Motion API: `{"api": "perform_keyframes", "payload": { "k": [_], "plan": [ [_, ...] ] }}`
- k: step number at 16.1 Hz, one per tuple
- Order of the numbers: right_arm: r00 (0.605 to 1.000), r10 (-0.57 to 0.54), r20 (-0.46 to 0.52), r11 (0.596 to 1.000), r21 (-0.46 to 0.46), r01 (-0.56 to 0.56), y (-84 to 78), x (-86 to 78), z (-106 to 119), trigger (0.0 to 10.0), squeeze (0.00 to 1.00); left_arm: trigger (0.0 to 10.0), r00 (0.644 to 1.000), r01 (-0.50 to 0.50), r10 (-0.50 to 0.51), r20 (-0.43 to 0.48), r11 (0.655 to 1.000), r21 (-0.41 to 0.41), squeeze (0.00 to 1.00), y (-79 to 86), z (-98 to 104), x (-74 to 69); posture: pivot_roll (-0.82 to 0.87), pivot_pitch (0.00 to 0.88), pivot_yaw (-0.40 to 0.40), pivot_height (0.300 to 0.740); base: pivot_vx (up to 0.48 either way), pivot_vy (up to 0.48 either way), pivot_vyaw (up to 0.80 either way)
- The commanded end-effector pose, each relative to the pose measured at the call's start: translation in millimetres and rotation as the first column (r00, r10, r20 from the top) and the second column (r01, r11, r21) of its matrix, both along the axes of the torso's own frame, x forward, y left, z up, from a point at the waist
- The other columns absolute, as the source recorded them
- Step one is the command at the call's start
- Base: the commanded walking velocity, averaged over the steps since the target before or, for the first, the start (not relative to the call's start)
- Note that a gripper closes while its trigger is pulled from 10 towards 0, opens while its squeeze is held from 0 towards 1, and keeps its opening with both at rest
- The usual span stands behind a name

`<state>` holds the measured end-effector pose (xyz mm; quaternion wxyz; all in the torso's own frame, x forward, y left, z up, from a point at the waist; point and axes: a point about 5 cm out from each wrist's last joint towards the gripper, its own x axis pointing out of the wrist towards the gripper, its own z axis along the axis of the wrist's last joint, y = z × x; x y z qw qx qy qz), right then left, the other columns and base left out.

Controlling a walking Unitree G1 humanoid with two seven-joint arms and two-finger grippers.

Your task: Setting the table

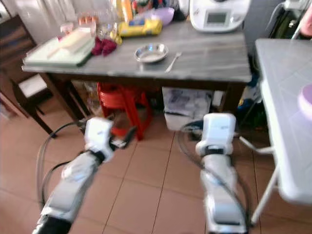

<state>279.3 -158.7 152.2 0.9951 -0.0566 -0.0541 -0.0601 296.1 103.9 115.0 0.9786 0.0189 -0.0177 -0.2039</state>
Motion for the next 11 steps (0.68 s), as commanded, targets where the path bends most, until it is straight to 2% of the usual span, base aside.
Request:
{"api": "perform_keyframes", "payload": {
  "k": [1,4,5,10,11],
  "plan": [
    [1.0,-0.007,0.014,1.0,0.001,0.007,-2.2,-0.4,3.8,10.0,0.0,10.0,1.0,0.012,-0.012,-0.004,1.0,-0.003,0.0,-0.9,0.2,-0.9,-0.11,0.062,0.139,0.74,0.0,-0.48,0.0],
    [0.999,-0.003,0.038,1.0,-0.019,0.004,-5.2,-4.2,9.2,10.0,0.0,10.0,1.0,0.015,-0.015,-0.007,1.0,-0.005,0.0,-1.9,0.3,-1.1,-0.11,0.065,0.136,0.74,0.0,-0.48,0.0],
    [1.0,-0.009,0.026,1.0,-0.012,0.01,-6.6,-6.1,6.7,10.0,0.0,10.0,1.0,0.019,-0.019,-0.01,1.0,-0.006,0.0,-3.3,-0.6,-1.9,-0.12,0.067,0.136,0.74,0.0,-0.48,-0.71],
    [1.0,0.001,0.02,1.0,-0.022,0.0,-5.9,-9.0,6.6,10.0,0.0,10.0,0.999,0.026,-0.027,-0.02,1.0,-0.008,0.0,-5.8,-3.4,-4.1,-0.13,0.075,0.127,0.74,0.0,-0.452,0.0],
    [1.0,0.0,0.013,1.0,-0.016,0.0,-5.7,-8.8,5.9,10.0,0.0,10.0,0.999,0.027,-0.027,-0.021,1.0,-0.008,0.0,-6.0,-3.6,-4.5,-0.13,0.076,0.127,0.74,0.0,-0.405,-0.59]
  ]
}}
